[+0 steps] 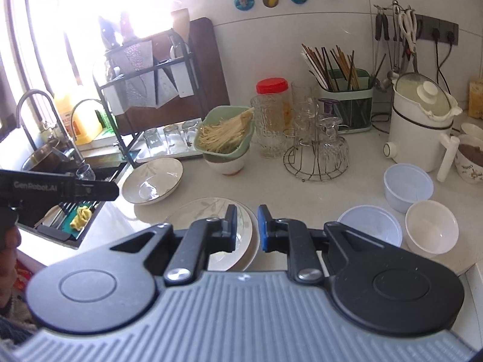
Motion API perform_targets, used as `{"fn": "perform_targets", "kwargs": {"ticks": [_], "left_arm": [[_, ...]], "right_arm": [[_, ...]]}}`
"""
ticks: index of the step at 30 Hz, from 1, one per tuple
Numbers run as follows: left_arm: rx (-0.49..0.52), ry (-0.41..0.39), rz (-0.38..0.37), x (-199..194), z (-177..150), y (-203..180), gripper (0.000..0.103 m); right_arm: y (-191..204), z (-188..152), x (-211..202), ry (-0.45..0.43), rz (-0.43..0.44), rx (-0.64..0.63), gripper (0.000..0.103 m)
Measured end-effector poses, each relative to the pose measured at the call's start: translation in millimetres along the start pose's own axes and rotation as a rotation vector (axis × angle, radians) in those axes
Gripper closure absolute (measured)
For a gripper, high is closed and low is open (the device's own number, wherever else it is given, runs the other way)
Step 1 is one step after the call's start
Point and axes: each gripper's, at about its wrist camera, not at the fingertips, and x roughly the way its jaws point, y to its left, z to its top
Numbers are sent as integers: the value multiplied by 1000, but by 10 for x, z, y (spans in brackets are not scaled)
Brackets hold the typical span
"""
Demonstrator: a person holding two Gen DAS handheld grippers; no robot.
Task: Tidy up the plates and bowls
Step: 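Move both open grippers to the second leaf-pattern plate by the glass rack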
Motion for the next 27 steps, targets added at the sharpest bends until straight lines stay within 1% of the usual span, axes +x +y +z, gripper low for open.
{"fn": "perform_targets", "kwargs": {"ticks": [7, 8, 9, 10, 11, 12, 13, 14, 18, 23, 24, 25, 27], "left_arm": [[-53, -17, 20, 13, -27, 66, 27], [-57, -17, 23, 19, -25, 74, 27], [-60, -17, 26, 25, -20, 83, 27], [-63, -16, 28, 34, -15, 95, 27], [-64, -14, 28, 43, -10, 105, 27], [-64, -12, 27, 51, -2, 115, 27], [-65, -9, 26, 62, 6, 123, 27], [-65, -5, 27, 74, 15, 131, 27], [-60, 17, 40, 142, 21, 180, 27], [-80, 44, 43, 281, 131, 370, 26], [-89, 38, 35, 299, 166, 423, 25], [-90, 31, 28, 327, 200, 475, 22], [-79, 36, 41, 400, 263, 539, 21]], "right_arm": [[-10, 37, 49, 8, 4, -25, 84], [-10, 36, 59, 10, 4, -27, 82], [-13, 35, 73, 10, 3, -28, 70], [-20, 30, 83, 9, -4, -27, 50], [-29, 26, 94, 7, -14, -23, 39], [-42, 25, 97, 5, -20, -14, 26], [-57, 28, 102, 5, -23, -6, 25], [-71, 33, 108, 6, -24, 2, 27], [-80, 51, 157, 11, -16, 35, 27], [25, 83, 316, 38, -8, 28, 27], [48, 106, 342, 42, -13, 27, 27], [70, 129, 360, 35, -13, 22, 27], [100, 163, 412, 31, -22, 21, 27]]}}
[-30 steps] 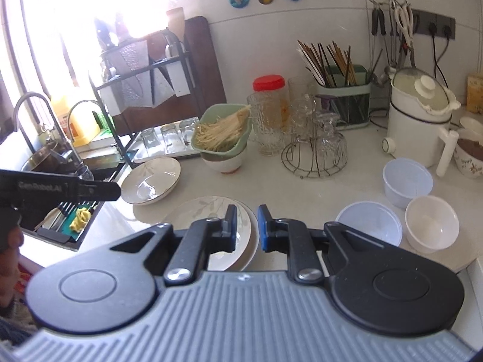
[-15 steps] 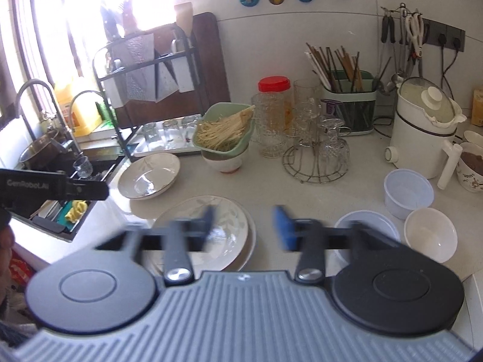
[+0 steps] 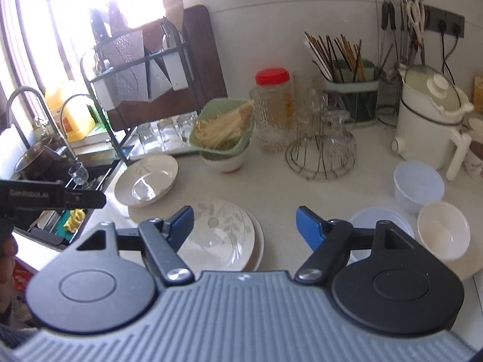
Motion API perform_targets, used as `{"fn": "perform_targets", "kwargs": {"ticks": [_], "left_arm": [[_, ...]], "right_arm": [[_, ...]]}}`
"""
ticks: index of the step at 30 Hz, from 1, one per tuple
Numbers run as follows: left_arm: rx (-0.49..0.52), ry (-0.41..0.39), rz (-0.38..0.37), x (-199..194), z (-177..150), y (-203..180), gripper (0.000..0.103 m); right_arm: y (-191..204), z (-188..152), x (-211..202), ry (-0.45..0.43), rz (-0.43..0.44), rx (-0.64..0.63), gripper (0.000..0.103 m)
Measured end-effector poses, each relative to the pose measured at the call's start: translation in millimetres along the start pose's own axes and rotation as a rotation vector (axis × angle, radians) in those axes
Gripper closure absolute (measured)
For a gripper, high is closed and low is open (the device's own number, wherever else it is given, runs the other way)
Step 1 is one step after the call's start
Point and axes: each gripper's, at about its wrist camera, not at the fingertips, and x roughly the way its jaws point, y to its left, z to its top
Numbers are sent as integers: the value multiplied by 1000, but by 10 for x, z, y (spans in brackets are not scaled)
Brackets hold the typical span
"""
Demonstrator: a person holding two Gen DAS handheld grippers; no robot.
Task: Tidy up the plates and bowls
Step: 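Move both open grippers to the second leaf-pattern plate by the glass rack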
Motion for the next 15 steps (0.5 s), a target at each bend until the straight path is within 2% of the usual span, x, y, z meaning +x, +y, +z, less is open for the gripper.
{"fn": "perform_targets", "kwargs": {"ticks": [11, 15], "left_arm": [[-8, 53, 22, 315, 356, 379, 20], [9, 59, 70, 435, 484, 467, 20]], "right_arm": [[262, 169, 484, 71, 29, 28, 27], [335, 230, 653, 93, 42, 31, 27]]}}
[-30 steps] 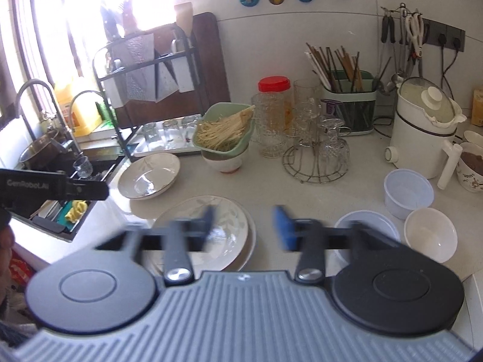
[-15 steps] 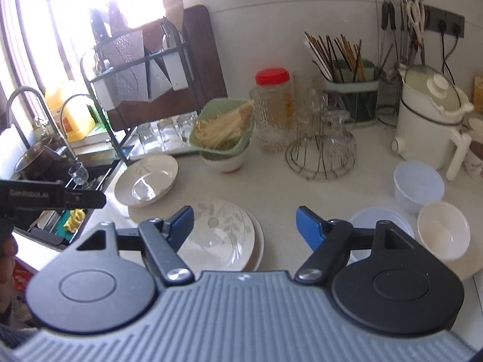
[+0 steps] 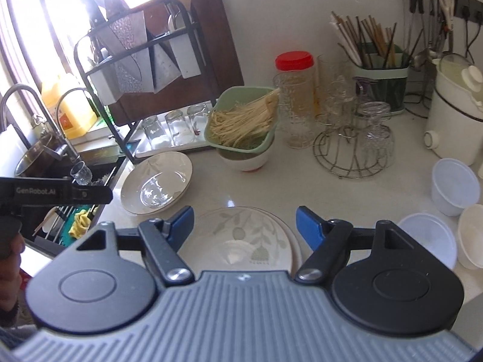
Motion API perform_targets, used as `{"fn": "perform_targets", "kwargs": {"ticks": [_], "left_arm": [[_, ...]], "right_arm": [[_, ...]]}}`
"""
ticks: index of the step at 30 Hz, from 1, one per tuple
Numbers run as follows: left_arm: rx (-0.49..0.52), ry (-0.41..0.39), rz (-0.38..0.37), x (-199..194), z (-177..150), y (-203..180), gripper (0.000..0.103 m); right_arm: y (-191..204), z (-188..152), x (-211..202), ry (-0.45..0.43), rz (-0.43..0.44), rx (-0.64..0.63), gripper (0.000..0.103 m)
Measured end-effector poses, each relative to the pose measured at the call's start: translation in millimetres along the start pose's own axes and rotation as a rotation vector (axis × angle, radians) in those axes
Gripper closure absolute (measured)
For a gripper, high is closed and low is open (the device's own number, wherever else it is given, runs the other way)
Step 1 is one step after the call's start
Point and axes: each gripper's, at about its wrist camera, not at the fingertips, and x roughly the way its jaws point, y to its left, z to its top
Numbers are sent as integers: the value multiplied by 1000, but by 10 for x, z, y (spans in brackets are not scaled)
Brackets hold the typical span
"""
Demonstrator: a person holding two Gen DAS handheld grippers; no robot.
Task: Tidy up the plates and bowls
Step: 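Move both open grippers to the second leaf-pattern plate by the glass rack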
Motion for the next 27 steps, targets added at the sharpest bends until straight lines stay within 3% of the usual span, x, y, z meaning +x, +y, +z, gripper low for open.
{"fn": "perform_targets", "kwargs": {"ticks": [14, 27], "left_arm": [[-6, 64, 40, 358, 240, 333, 20], [-82, 138, 25, 954, 446, 960, 20]], "right_arm": [[239, 177, 556, 59, 57, 41, 27], [631, 341, 1251, 151, 82, 30, 28]]}}
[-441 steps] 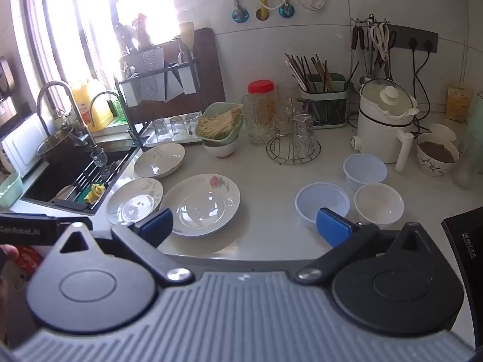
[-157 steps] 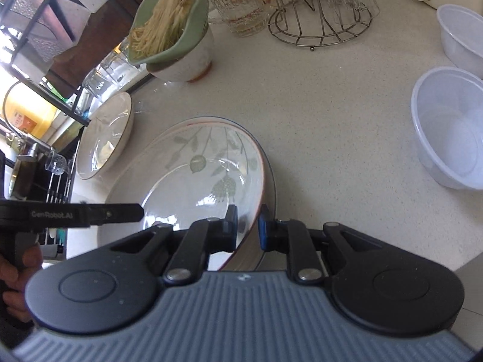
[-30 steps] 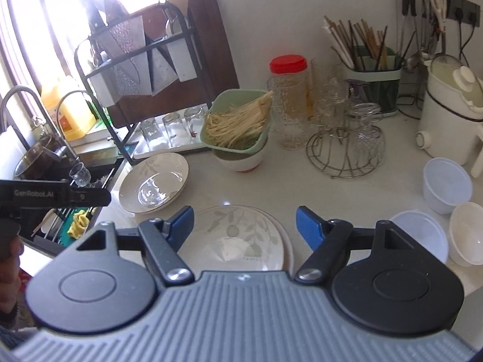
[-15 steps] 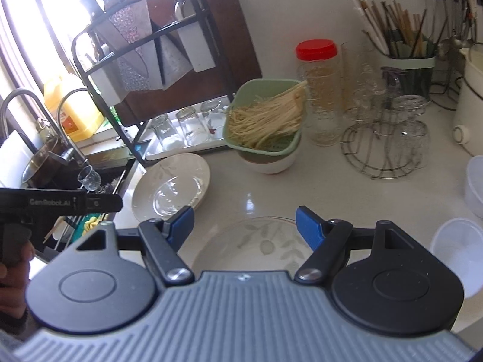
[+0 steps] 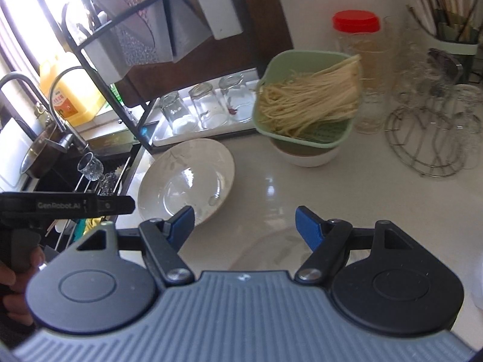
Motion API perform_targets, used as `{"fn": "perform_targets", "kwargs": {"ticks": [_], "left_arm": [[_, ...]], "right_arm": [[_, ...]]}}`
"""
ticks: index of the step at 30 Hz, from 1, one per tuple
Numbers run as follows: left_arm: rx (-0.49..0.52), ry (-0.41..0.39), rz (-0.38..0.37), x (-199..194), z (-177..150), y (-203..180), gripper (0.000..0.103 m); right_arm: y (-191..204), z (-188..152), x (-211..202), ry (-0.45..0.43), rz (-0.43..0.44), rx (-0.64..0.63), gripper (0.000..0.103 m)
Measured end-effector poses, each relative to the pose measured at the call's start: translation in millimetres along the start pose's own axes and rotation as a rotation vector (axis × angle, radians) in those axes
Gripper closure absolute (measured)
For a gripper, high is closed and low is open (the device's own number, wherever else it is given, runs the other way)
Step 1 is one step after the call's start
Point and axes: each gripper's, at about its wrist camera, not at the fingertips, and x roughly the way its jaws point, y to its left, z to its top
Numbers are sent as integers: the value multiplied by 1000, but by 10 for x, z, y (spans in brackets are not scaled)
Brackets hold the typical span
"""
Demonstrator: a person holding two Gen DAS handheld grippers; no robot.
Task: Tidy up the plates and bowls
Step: 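Move both open grippers to the second leaf-pattern plate by the glass rack, then close both grippers on the rim of the second leaf-pattern plate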
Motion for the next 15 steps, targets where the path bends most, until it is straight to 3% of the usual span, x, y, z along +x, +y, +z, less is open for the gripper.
{"fn": "perform_targets", "kwargs": {"ticks": [15], "left_arm": [[-20, 83, -24, 734, 380, 561, 20]], "right_arm": [[324, 304, 930, 163, -1, 51, 31]]}}
